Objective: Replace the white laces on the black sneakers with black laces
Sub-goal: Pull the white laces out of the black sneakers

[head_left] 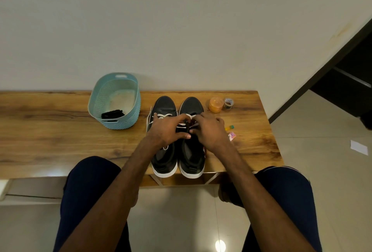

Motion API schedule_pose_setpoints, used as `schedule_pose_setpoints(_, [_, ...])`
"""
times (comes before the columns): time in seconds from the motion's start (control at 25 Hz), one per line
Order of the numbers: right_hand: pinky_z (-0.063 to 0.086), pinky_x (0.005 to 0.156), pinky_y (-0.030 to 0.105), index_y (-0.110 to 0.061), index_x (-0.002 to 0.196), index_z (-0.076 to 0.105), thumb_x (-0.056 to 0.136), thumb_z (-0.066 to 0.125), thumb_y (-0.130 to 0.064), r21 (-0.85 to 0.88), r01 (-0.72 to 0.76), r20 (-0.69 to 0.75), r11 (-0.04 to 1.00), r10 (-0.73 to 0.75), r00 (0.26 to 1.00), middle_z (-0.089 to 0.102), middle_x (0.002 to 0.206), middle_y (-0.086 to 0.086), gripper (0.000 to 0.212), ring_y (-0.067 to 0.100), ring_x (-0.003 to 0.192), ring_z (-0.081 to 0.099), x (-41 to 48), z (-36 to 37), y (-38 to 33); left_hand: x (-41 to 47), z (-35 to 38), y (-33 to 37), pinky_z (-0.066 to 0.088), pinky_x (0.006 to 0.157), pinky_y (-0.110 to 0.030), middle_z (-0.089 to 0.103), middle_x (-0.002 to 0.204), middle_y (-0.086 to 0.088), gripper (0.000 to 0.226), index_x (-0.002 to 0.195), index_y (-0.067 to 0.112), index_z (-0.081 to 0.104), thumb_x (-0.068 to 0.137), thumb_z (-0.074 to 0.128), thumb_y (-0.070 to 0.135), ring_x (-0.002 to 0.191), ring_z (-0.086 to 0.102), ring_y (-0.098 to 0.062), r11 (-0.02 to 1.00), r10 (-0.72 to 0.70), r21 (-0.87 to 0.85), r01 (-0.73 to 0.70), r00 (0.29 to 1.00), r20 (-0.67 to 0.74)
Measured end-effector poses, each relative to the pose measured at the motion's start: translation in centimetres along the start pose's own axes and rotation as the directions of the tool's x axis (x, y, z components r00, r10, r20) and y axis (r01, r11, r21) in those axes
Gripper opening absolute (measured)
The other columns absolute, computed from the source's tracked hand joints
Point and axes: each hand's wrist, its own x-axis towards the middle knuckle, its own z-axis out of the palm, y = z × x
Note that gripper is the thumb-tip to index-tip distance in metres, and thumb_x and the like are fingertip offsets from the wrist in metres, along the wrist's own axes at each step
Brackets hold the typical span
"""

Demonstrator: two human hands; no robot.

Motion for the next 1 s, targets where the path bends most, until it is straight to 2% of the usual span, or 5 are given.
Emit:
schedule_pose_setpoints(0.28, [0.053, 0.088, 0.044, -0.016, 0.095, 0.069, 0.092, 0.068, -0.029, 0.496, -0.187, -0.344, 0.848, 0.390, 0.854, 0.067, 0.098, -0.003, 0.013, 0.015, 0.093, 0.062, -0.2, -3.4, 3.7, -0.1, 0.0, -0.1, 0.010, 0.116, -0.066, 0.059, 0.137, 0.010, 0.053, 0.133, 0.040, 0.046, 0.086, 0.065, 0.054, 0.132, 0.050, -0.022, 0.999, -0.013, -0.044, 0.013, 1.000, 0.006])
schedule_pose_setpoints(0.36, [0.050, 0.093, 0.048, -0.019, 0.106, 0.068, 0.092, 0.068, -0.030, 0.244, -0.286, -0.316, 0.927, 0.355, 0.880, 0.065, 0.111, -0.001, 0.018, 0.020, 0.107, 0.060, -0.4, -3.3, 4.0, -0.1, 0.0, 0.0, 0.009, 0.116, -0.066, 0.059, 0.137, 0.010, 0.053, 0.133, 0.040, 0.045, 0.086, 0.065, 0.054, 0.132, 0.050, -0.023, 0.999, -0.017, -0.043, 0.017, 1.000, 0.012])
schedule_pose_setpoints(0.52, [0.041, 0.101, 0.046, -0.024, 0.129, 0.059, 0.094, 0.064, -0.036, 0.061, -0.046, -0.016, 0.997, 0.047, 0.999, 0.060, 0.125, -0.001, 0.037, 0.021, 0.119, 0.053, -0.4, -0.9, 0.6, -0.2, 0.1, 0.1, 0.013, 0.115, -0.064, 0.059, 0.137, 0.010, 0.055, 0.135, 0.039, 0.044, 0.087, 0.064, 0.055, 0.133, 0.049, -0.022, 0.999, -0.007, -0.032, 0.007, 1.000, -0.007])
schedule_pose_setpoints(0.72, [0.044, 0.091, 0.041, -0.023, 0.092, 0.063, 0.093, 0.066, -0.032, 0.028, -0.080, -0.091, 0.996, 0.082, 0.992, 0.062, 0.095, -0.005, 0.009, 0.017, 0.093, 0.059, 0.3, -0.8, 0.8, -0.3, 0.2, 0.0, 0.012, 0.116, -0.064, 0.059, 0.137, 0.010, 0.052, 0.134, 0.039, 0.044, 0.087, 0.064, 0.053, 0.133, 0.048, -0.023, 0.999, -0.011, -0.047, 0.010, 1.000, -0.019])
schedule_pose_setpoints(1.0, [0.056, 0.077, 0.036, -0.012, 0.104, 0.066, 0.094, 0.066, -0.031, 0.564, -0.198, -0.196, 0.802, 0.362, 0.911, 0.072, 0.093, 0.002, 0.021, 0.018, 0.088, 0.068, 0.6, -1.7, 3.0, 0.0, 0.8, 0.5, 0.011, 0.117, -0.064, 0.065, 0.128, 0.004, 0.048, 0.132, 0.034, 0.044, 0.091, 0.058, 0.056, 0.124, 0.056, -0.022, 0.999, -0.001, 0.042, 0.003, 1.000, -0.031])
